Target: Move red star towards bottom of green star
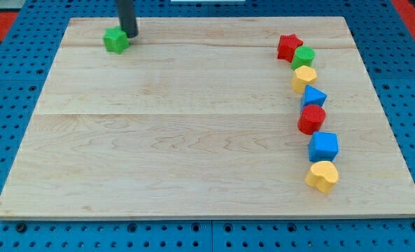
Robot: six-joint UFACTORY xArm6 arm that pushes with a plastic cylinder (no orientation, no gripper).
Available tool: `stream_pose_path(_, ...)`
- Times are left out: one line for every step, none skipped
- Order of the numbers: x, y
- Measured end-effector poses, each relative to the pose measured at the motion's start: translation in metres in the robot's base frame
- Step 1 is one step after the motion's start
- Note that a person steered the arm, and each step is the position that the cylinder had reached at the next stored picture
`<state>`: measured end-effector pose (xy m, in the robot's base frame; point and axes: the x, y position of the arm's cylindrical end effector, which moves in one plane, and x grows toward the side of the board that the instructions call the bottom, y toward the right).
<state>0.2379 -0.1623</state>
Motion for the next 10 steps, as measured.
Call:
stream_pose_path(0.0,0.06)
stream_pose_path(-0.008,0.139)
stream_pose_path(-0.007,0.224)
stream_pose_path(-0.007,0.225)
stream_pose_path(-0.007,0.225)
stream_pose_path(-0.007,0.225)
stream_pose_path(-0.006,0.225)
stream_pose_path(-0.006,0.225)
stream_pose_path(-0.006,0.225)
stream_pose_path(-0.024,0.259)
